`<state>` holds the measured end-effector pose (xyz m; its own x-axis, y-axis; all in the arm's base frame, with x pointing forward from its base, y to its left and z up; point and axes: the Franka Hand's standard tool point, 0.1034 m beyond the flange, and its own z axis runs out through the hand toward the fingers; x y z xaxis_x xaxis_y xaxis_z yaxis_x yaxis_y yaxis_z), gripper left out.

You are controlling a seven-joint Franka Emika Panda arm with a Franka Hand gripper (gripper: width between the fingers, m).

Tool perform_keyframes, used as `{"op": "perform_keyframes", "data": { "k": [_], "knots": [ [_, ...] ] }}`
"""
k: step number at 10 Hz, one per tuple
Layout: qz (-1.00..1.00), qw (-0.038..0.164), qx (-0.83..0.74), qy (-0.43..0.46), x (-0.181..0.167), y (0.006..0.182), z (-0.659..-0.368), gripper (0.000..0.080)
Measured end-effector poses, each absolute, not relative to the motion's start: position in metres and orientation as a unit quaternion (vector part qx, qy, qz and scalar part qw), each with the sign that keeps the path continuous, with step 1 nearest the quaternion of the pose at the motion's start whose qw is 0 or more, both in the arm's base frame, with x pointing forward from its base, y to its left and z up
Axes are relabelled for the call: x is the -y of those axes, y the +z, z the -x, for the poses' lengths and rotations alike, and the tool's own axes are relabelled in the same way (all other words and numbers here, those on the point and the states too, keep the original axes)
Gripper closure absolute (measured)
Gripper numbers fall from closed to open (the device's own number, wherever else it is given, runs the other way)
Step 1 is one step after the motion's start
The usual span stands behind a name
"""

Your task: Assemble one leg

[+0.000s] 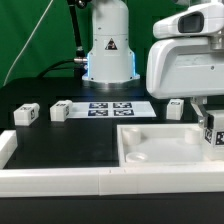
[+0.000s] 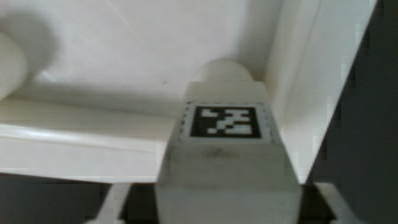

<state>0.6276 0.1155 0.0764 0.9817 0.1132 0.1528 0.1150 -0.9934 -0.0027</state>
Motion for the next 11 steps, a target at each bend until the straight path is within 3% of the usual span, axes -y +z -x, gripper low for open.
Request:
{"op": "perform_keyframes", "data": {
  "k": [2, 5, 9, 11],
  "knots": [
    [0.996, 0.009, 0.037, -0.076, -0.1147, 0.0752, -0.6273, 0.0509],
    [0.981, 0.027, -0.175, -0.072, -0.1170, 0.0753, -0.6272, 0.0509],
    [0.903, 0.029, -0.423, -0.063, -0.1122, 0.0752, -0.6261, 0.0509],
    [0.861, 0.038, -0.505, -0.053, -0.1123, 0.0751, -0.6241, 0.0509]
  ]
}}
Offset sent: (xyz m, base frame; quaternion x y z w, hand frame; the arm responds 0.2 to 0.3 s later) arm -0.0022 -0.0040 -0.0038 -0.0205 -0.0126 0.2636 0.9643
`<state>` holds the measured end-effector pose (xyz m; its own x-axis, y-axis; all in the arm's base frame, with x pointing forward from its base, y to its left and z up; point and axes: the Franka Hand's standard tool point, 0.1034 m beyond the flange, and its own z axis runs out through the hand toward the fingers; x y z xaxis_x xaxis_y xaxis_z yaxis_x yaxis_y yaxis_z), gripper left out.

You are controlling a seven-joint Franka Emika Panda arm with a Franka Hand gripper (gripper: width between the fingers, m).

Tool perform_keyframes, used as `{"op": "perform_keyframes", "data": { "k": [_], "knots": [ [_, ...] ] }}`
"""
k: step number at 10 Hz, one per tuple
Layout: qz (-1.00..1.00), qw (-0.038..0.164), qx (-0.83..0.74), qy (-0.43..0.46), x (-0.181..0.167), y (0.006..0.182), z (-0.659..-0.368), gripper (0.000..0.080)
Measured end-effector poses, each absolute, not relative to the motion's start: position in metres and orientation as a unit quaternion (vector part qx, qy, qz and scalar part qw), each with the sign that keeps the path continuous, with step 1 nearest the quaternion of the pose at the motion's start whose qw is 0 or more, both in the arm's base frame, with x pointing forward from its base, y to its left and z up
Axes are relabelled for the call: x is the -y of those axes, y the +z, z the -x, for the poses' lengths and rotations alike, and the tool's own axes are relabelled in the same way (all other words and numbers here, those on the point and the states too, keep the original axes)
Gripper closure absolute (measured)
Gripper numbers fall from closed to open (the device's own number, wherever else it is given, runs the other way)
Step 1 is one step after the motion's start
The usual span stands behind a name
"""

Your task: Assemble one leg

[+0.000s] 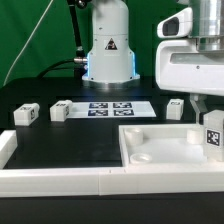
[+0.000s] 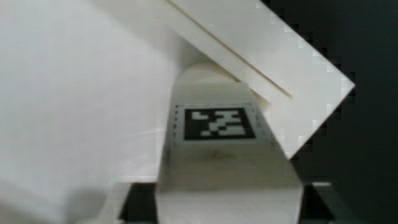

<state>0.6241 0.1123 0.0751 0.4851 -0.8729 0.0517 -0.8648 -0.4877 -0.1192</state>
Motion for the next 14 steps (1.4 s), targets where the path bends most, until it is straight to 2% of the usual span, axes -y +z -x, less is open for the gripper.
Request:
{"op": "perform_keyframes", "data": {
  "k": [2, 6, 7, 8, 9, 11, 14],
  "knots": [
    [0.803, 0.043, -0.593, -0.045, -0.1126, 0.0752, -0.6225, 0.0509],
    [0.784, 0.048, -0.618, -0.038, -0.1124, 0.0746, -0.6217, 0.0496],
    [0.797, 0.047, -0.601, -0.039, -0.1124, 0.0746, -0.6217, 0.0324],
    [0.808, 0.047, -0.586, -0.040, -0.1124, 0.0746, -0.6217, 0.0190],
    [0.823, 0.046, -0.565, -0.040, -0.1134, 0.0749, -0.6219, 0.0162],
    [0.908, 0.031, -0.415, -0.046, -0.1164, 0.0767, -0.6234, 0.0152],
    [0.964, 0.023, -0.260, -0.052, -0.1140, 0.0758, -0.6252, 0.0151]
  ]
}}
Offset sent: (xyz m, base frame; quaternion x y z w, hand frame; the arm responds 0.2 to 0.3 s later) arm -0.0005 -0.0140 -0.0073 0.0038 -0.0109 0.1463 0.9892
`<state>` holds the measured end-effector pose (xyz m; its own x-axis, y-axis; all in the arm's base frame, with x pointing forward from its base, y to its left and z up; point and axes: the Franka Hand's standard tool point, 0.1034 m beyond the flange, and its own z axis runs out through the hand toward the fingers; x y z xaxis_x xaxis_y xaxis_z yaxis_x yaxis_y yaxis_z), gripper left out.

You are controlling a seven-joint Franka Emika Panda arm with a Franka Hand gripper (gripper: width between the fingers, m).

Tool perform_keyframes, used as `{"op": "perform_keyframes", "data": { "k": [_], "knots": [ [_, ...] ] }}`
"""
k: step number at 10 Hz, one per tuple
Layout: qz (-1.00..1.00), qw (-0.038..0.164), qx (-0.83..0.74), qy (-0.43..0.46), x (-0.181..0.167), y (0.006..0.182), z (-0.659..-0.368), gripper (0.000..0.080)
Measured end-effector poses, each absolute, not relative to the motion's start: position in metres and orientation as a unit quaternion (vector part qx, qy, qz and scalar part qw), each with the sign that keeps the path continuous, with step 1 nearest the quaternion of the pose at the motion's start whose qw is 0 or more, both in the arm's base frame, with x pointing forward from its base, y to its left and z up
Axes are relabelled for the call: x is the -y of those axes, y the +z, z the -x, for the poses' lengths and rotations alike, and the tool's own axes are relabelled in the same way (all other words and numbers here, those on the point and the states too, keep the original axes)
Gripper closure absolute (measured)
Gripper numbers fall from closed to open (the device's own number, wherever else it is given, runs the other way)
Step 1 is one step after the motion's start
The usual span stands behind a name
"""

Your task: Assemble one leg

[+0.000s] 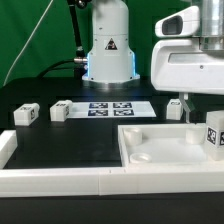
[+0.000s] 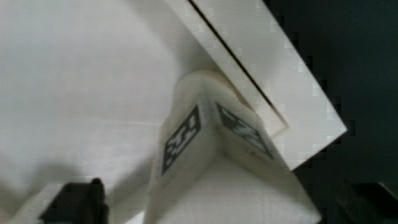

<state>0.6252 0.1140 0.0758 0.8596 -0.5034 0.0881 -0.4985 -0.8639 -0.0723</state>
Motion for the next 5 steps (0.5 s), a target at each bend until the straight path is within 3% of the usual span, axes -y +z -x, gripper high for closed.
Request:
{"op": "perform_keyframes", "data": {
  "k": [5],
  "knots": [
    [0.997, 0.003, -0.054, -0.055, -0.1169, 0.0752, -0.6243, 0.0151]
  ]
}}
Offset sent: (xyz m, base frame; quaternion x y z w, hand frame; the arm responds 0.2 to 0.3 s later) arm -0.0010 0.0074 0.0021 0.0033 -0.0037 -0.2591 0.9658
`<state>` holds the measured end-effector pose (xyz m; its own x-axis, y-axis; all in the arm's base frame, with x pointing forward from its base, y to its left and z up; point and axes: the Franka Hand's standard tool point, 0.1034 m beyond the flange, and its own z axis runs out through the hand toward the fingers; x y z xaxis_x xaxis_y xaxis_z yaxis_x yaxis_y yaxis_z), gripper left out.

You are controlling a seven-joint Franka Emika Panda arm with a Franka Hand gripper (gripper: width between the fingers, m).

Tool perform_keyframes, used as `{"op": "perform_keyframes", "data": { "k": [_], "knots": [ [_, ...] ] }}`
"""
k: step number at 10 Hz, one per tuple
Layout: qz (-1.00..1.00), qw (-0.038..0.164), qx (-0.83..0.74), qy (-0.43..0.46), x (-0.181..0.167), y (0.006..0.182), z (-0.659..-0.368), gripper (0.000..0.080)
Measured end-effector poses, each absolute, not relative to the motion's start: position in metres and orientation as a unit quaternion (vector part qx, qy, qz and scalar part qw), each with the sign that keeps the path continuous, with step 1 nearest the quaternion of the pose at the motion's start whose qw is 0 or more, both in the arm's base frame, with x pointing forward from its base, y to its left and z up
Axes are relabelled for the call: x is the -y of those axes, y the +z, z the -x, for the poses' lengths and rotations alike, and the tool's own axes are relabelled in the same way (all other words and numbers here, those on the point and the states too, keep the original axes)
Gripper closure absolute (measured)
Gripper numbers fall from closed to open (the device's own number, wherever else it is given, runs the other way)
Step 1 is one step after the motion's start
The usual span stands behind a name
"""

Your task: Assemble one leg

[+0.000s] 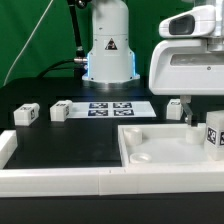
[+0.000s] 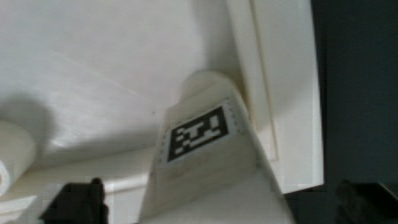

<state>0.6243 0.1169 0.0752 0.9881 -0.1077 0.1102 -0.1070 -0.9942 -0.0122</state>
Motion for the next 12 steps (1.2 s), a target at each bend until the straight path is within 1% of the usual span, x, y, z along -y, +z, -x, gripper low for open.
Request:
{"op": "perform_keyframes", "data": {
  "k": [3, 7, 8, 9, 10, 11, 12],
  "knots": [
    [0.997, -0.015, 0.051, -0.057, -0.1141, 0.0738, -0.6240, 0.0151],
    [0.998, -0.014, 0.033, -0.057, -0.1131, 0.0738, -0.6242, 0.0151],
    [0.998, -0.013, 0.027, -0.057, -0.1131, 0.0738, -0.6242, 0.0197],
    [0.998, -0.011, -0.004, -0.057, -0.1133, 0.0737, -0.6242, 0.0197],
    [0.997, -0.009, -0.041, -0.058, -0.1135, 0.0737, -0.6241, 0.0376],
    [0.994, -0.005, -0.093, -0.058, -0.1141, 0.0738, -0.6241, 0.0376],
    [0.990, -0.003, -0.131, -0.058, -0.1142, 0.0736, -0.6239, 0.0508]
  ]
}}
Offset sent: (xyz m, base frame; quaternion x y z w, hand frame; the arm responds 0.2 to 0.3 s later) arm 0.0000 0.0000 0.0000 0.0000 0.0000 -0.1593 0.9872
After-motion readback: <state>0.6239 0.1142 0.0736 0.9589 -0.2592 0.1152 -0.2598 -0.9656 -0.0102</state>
